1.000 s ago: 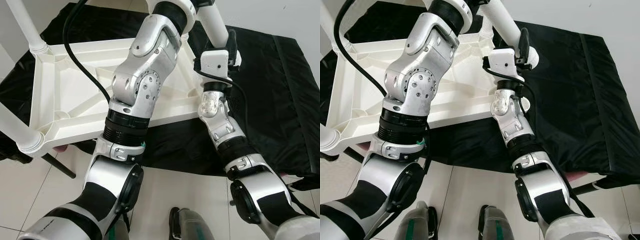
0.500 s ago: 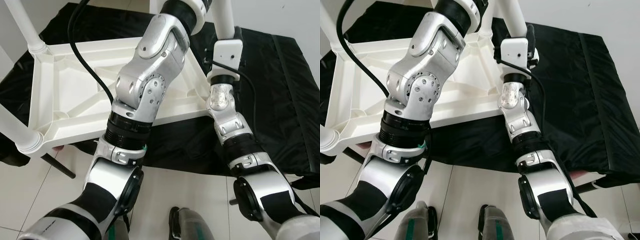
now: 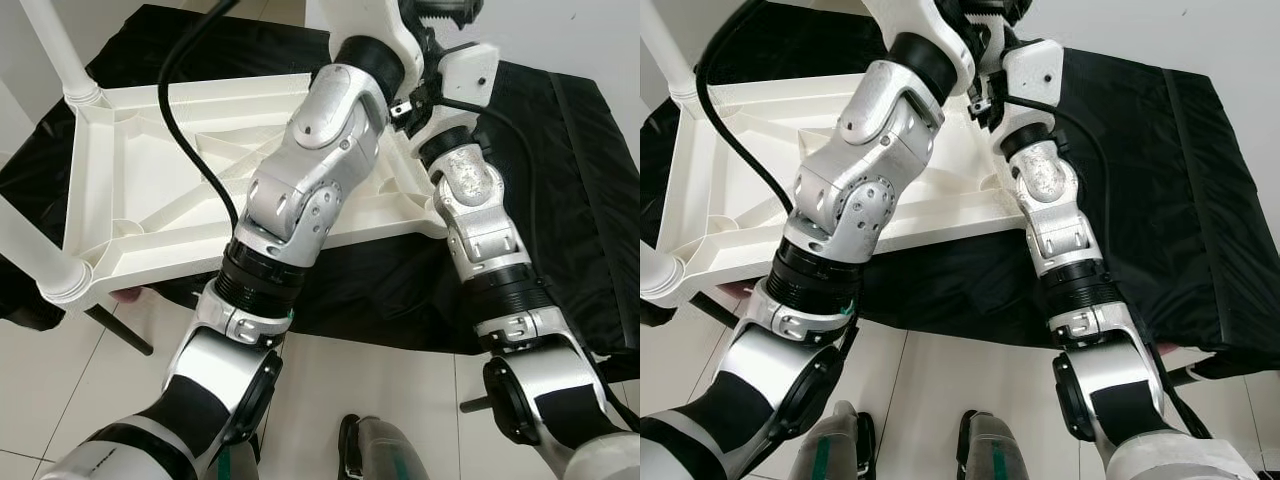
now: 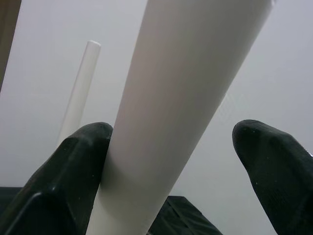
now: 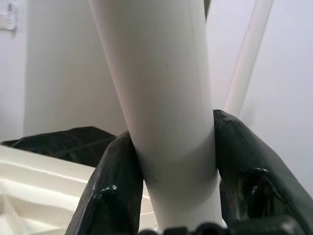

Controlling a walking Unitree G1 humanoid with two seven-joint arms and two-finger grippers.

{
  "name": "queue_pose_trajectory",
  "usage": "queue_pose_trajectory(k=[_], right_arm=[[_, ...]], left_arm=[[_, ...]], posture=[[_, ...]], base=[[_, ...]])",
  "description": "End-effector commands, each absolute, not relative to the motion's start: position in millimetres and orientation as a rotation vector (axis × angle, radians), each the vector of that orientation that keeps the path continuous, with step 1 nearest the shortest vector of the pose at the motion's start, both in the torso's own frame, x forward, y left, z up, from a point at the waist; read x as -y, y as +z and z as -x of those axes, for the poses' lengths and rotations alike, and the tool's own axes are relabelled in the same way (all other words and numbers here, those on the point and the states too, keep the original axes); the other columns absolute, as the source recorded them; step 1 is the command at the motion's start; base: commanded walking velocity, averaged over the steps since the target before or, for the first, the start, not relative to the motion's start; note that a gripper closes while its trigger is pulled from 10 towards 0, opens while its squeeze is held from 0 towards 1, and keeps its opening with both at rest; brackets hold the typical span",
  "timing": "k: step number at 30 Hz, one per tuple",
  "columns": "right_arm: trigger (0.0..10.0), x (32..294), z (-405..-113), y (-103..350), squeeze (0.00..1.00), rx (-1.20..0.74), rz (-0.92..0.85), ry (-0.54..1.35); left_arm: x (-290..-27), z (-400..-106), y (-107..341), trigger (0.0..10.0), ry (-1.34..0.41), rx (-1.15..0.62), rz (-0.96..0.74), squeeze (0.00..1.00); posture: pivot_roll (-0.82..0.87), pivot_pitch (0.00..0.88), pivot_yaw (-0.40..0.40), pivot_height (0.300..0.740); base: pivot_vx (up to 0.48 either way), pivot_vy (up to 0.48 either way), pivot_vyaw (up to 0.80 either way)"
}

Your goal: Building children table

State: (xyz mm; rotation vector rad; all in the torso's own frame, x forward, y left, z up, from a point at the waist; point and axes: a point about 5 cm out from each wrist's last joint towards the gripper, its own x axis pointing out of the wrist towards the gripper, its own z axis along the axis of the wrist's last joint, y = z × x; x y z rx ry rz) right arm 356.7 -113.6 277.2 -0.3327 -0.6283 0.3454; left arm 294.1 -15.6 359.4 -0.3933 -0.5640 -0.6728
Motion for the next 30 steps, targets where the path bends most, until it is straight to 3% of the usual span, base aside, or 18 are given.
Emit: queue_pose_trajectory(k=[1,5,13,14,15,16,17,30], right_arm=[[10.0,116.2,-352.8,275.5,0.00,0.616,0.338,0.427],[10.0,119.8,-345.8,273.0,0.00,0.578,0.341,0.579],[10.0,129.5,-342.4,270.9,0.00,0.530,0.404,0.665],[10.0,131.3,-342.5,271.3,0.00,0.525,0.410,0.670],[10.0,132.4,-342.6,271.6,0.00,0.522,0.414,0.674],[10.0,133.7,-342.6,271.4,0.00,0.517,0.424,0.678],[10.0,134.7,-342.6,271.3,0.00,0.513,0.431,0.682],[10.0,138.4,-340.7,269.2,0.00,0.475,0.437,0.722]], left_arm=[[29.0,-276.8,361.2,10.0,-0.892,0.632,0.343,0.00],[25.0,-273.8,357.4,10.0,-0.917,0.644,0.319,0.00],[7.1,-272.6,344.9,10.0,-0.941,0.693,0.236,0.00],[3.9,-274.5,342.9,2.1,-0.941,0.698,0.226,0.00],[1.8,-275.9,341.7,2.1,-0.941,0.701,0.219,0.00],[-0.5,-277.4,341.0,0.4,-0.941,0.711,0.210,0.00],[-1.9,-278.7,340.5,0.0,-0.943,0.717,0.204,0.00],[5.9,-284.9,350.6,0.0,-0.948,0.739,0.164,0.00]], posture=[[-0.02,0.050,-0.034,0.740],[-0.02,0.045,-0.032,0.740],[-0.03,0.044,-0.032,0.740],[-0.03,0.046,-0.033,0.740],[-0.03,0.046,-0.033,0.740],[-0.03,0.047,-0.034,0.740],[-0.03,0.047,-0.034,0.740],[-0.03,0.054,-0.038,0.740]], base=[[0.000,0.000,0.00],[0.000,0.000,0.00],[0.000,0.000,0.00],[0.000,0.000,0.00],[0.000,0.000,0.00],[0.000,0.000,0.00],[0.000,0.000,0.00],[0.000,0.000,0.00]])
